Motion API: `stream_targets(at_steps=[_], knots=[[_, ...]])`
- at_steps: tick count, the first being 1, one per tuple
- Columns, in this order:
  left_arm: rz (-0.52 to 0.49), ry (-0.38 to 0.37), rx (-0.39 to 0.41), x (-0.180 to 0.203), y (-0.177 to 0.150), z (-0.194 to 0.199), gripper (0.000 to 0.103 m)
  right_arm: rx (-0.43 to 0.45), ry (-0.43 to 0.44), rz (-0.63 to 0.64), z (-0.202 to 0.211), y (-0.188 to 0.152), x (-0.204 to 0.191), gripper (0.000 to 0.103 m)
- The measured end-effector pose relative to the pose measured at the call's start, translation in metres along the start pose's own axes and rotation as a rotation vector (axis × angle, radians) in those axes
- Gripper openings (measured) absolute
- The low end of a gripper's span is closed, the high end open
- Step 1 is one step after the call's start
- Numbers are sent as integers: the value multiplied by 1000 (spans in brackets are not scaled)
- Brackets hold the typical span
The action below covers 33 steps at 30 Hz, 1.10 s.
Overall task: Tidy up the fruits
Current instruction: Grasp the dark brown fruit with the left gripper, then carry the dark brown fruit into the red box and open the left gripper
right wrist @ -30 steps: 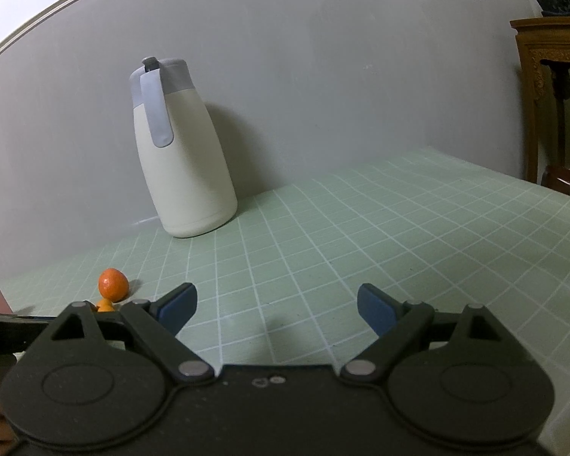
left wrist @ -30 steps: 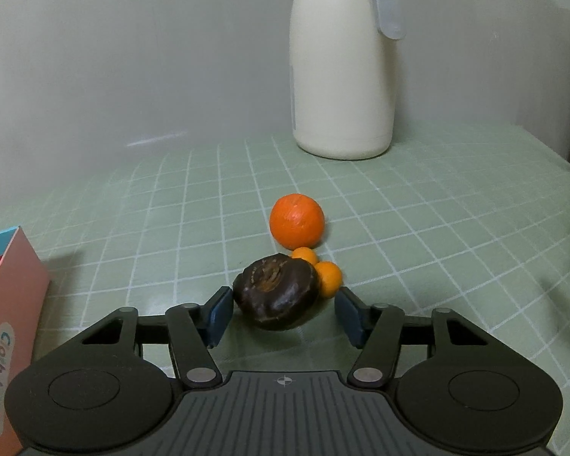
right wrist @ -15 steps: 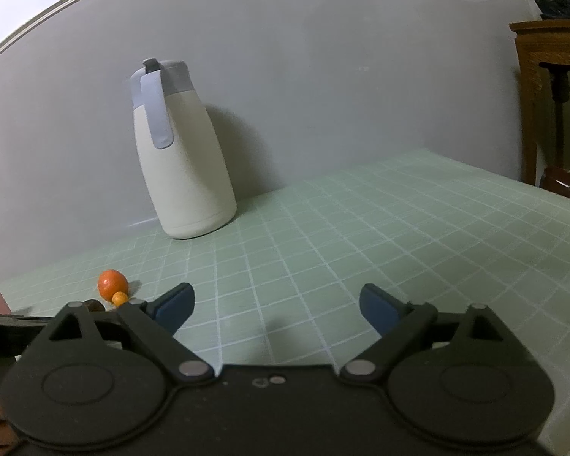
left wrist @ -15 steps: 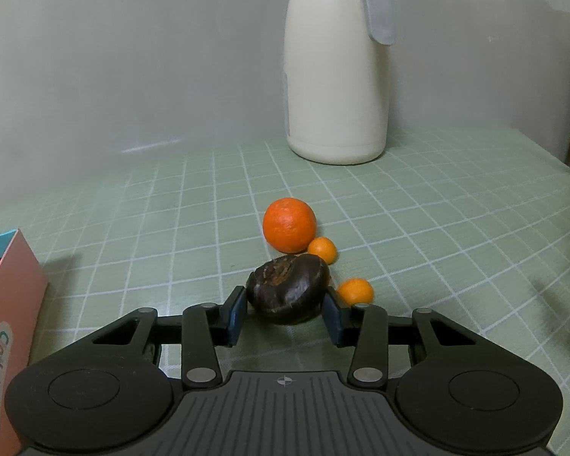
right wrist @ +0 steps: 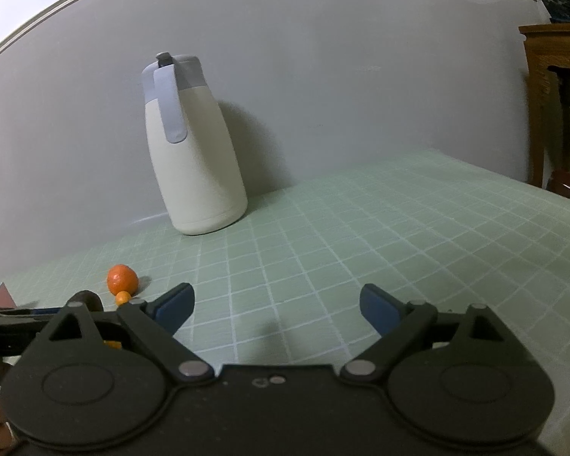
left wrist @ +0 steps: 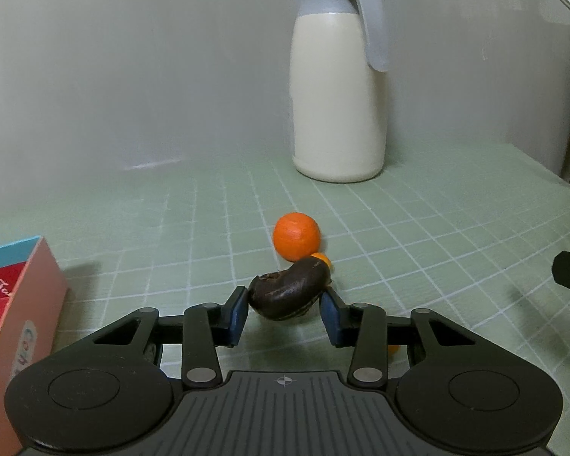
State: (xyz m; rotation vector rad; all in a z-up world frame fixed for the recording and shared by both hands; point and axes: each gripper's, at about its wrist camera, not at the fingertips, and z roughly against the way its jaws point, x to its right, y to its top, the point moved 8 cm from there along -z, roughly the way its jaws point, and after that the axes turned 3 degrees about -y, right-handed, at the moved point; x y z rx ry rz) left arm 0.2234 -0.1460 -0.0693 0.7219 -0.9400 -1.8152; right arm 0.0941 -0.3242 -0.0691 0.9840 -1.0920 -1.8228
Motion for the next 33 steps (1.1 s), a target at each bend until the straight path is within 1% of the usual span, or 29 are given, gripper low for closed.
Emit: stream_targets(at_steps=[10,17,28,33], knots=[[17,20,45,-23,0,30,42,-10,24,33,0,-6,-21,94],[20,58,80,-42,0,54,42,-19,47,61,-1,-10,-40,94],[85,128,94,-85,-15,85,42,-21,90,105,-1,-16,-71,94],[115,179,101,-107,-21,99,42,-18,109,136,-1,-19,-86,94]])
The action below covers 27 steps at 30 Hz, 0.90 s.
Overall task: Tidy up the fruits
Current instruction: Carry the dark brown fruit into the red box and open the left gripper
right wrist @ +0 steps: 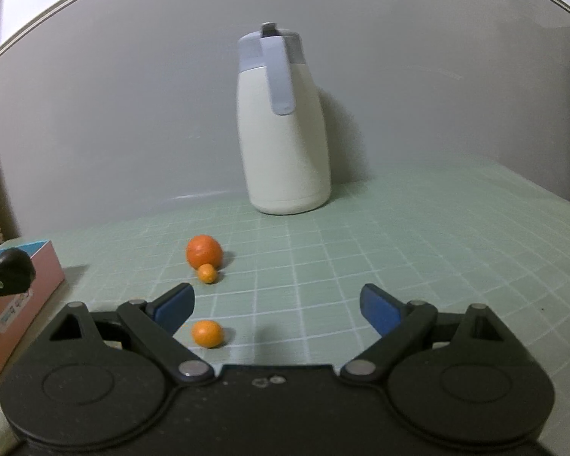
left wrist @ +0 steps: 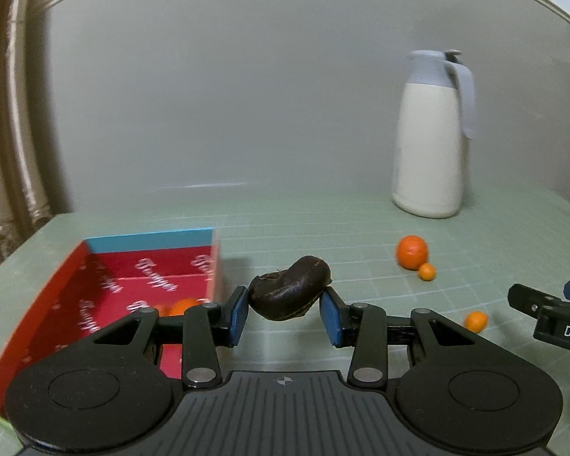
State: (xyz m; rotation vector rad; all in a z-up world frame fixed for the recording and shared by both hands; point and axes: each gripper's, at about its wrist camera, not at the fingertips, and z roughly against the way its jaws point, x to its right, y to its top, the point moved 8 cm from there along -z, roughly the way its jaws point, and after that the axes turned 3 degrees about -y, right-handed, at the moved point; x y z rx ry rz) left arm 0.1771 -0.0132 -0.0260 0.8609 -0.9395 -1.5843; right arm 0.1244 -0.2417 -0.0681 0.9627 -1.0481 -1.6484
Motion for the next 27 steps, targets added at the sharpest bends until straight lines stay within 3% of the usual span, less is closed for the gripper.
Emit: stream_targets(at_steps=[17,27], knots=[[116,206,-44,-89,-19,8,42,0,81,32,2,-3,-45,94],[179,280,-82,-123,-28,6,42,-1,121,60,2,-5,-71,94]])
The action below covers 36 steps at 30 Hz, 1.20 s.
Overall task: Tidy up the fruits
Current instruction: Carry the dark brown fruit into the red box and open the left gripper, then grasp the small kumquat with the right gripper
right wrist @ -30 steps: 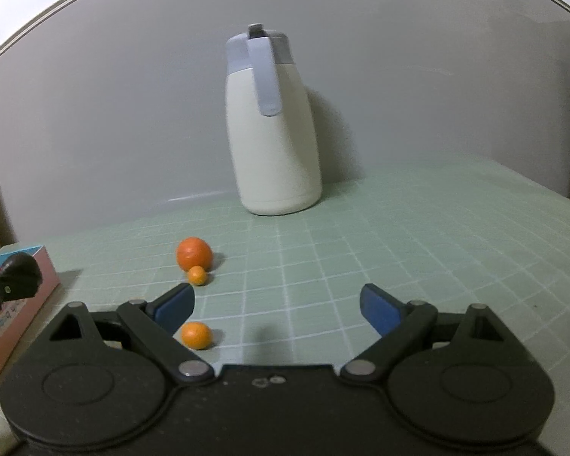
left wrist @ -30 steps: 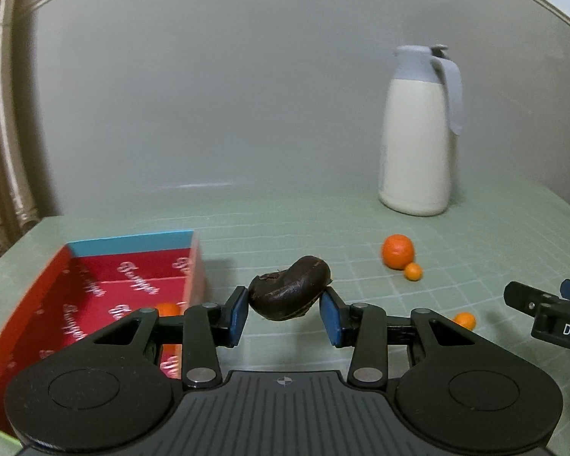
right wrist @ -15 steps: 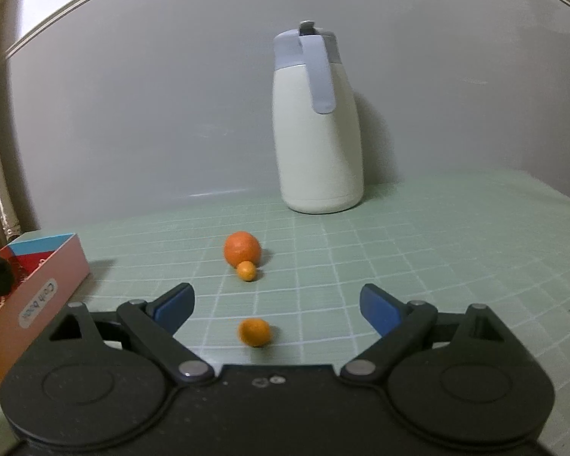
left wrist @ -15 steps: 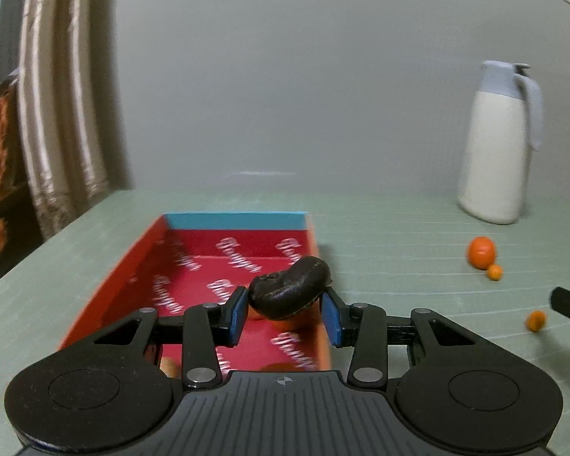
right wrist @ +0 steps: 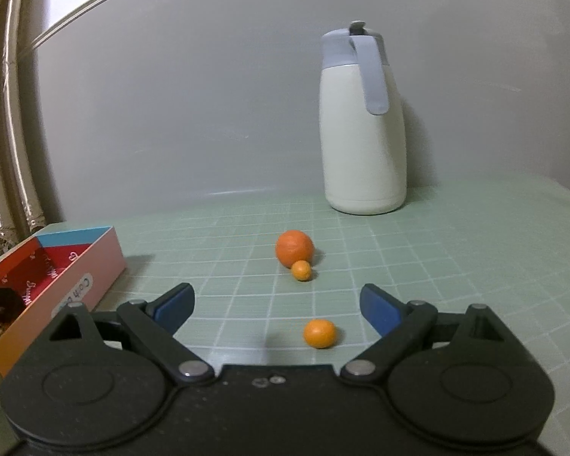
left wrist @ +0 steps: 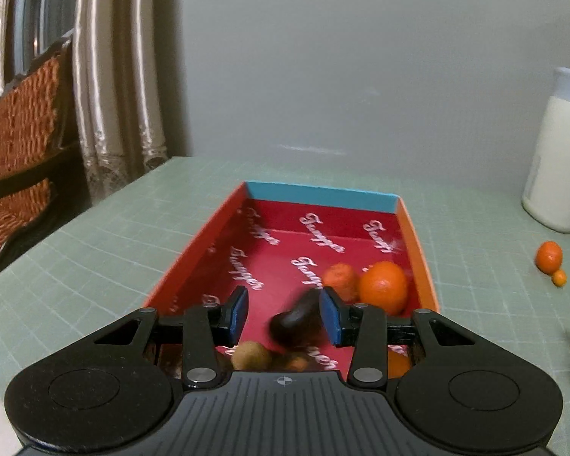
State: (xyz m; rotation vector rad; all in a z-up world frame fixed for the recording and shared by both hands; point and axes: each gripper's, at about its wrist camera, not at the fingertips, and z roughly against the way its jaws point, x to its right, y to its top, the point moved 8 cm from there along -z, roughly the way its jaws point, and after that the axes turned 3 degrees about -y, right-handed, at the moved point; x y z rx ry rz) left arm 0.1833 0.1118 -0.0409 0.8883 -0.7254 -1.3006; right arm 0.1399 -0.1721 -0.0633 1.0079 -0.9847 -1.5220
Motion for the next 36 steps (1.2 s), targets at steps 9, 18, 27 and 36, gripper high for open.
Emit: stream_targets(at_steps=[9,18,27,36], knots=[[49,10,-4,-18,0,5,42,-3,13,8,-2,-1,-8,94],[23,57,61,-30,4,25,65,-17,4,7,-4,-1,-8,94],[33,90,54,-53,-2,36,68,-73,-23,7,-14,-6,-7,94],[29,133,62,-73,-11,49,84,-123,-56,21,-21,-9,-5,94]])
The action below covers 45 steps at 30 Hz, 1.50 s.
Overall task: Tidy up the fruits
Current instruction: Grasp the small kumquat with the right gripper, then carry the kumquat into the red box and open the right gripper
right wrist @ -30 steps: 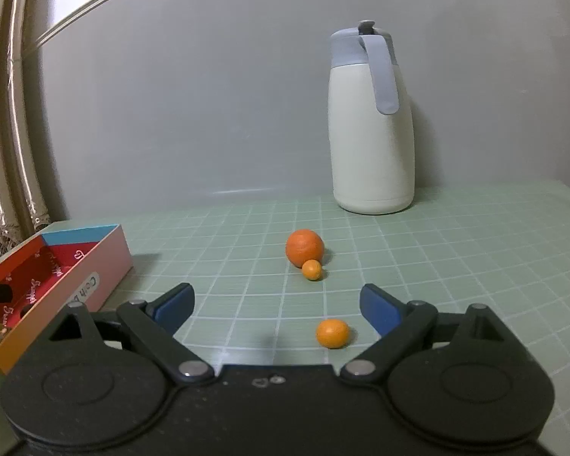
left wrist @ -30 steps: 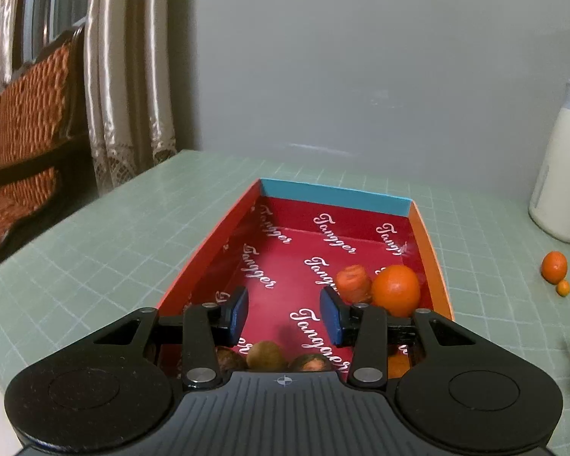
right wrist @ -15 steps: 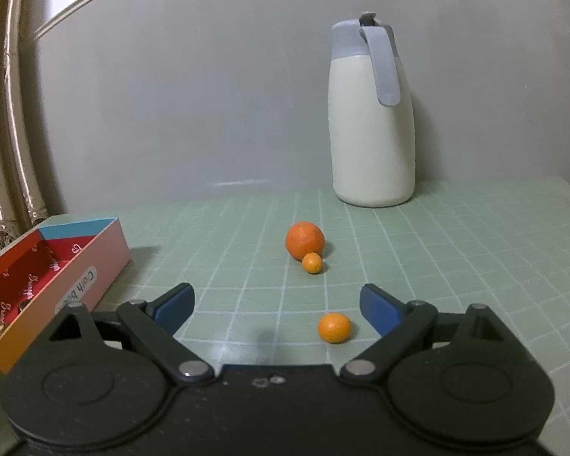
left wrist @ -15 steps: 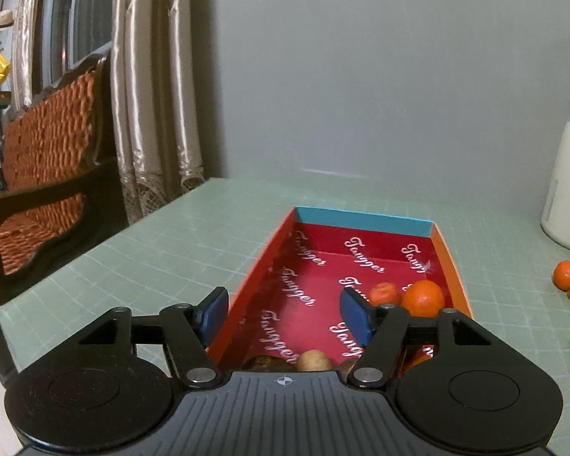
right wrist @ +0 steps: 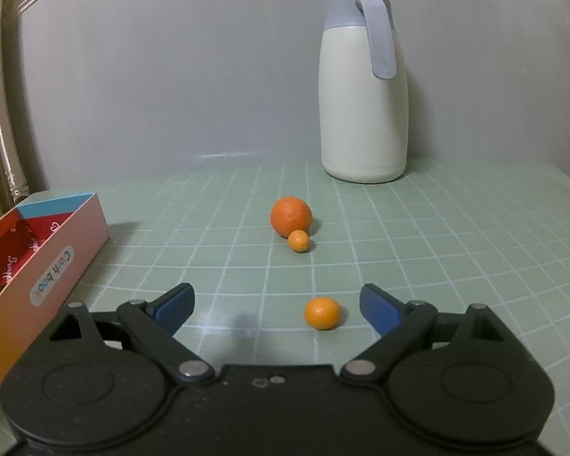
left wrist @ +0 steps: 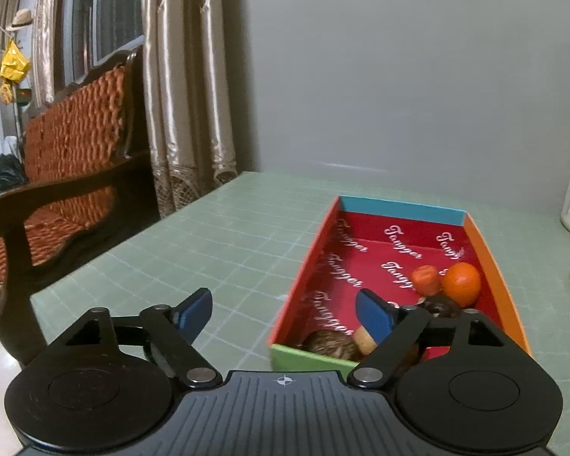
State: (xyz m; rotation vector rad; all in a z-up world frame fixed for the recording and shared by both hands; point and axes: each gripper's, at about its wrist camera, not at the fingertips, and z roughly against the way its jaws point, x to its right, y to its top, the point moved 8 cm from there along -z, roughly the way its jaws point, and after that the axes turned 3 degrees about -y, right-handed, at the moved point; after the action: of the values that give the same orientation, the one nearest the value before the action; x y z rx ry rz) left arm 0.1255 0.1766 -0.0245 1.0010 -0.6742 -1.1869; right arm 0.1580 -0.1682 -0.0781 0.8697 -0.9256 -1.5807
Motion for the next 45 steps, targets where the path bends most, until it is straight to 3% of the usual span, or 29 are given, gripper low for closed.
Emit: stream_targets(at_steps=[5,16,19,21,25,32,45], knots=[[8,24,2,-12,-3,3,94,-15,-9,2,-4,0,2,94],[15,52,8,-29,-8,5,97,-45,-36,-2,-13,0,6,92],[15,57,9,-33,-9,5,97,-54,-40,9,-15,0,5,85],[15,60,7,-34,-11,5,97,-71,-41,13,-18,-3,6,72],[21,57,3,-37,-12,5,97,-103,-38,5,-22,-6,7,60],[27,50,3,-37,-12,5,98,-114,-18,26,-23,-7,4,21],[39,59,1,-42,-13,4,99,-87,46,35,-16,-4,-9,18]])
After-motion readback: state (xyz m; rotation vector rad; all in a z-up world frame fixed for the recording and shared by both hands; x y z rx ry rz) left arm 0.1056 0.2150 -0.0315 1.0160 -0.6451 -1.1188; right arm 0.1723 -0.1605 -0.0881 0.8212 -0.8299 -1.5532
